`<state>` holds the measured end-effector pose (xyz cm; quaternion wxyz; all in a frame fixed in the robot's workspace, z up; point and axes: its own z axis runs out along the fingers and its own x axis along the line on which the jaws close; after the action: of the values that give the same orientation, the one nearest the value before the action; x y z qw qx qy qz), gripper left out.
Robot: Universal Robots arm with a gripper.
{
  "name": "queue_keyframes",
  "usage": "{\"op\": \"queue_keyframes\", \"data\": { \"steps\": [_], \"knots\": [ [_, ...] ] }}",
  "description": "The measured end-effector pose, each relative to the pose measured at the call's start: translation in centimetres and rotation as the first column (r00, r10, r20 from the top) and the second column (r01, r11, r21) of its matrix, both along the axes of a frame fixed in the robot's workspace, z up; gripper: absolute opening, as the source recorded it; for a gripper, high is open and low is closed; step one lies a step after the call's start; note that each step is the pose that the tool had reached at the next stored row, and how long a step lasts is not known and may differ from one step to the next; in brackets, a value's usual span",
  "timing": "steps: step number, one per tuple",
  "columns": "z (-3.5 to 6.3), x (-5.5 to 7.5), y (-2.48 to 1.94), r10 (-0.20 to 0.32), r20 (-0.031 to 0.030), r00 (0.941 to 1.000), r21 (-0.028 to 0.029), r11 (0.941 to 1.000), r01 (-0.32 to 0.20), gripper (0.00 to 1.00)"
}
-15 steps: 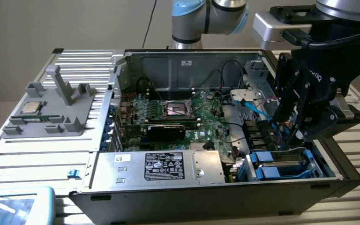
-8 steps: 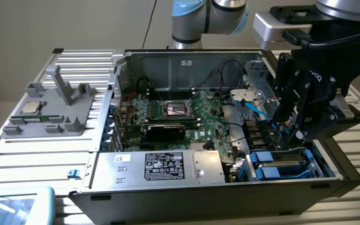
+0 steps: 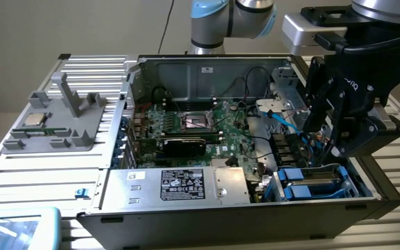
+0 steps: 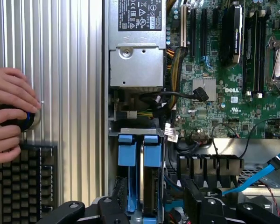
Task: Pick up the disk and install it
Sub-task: 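Insert the first disk wire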
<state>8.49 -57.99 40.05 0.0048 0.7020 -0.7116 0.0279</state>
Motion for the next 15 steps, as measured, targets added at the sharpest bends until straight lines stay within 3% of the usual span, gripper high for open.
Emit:
{"op": "queue_keyframes", "data": {
  "steps": [15],
  "knots": [
    [-0.19,4.2,0.97,-0.004,-0.0003,1.0000,-0.0002,1.0000,0.004,0.60]
  ]
}}
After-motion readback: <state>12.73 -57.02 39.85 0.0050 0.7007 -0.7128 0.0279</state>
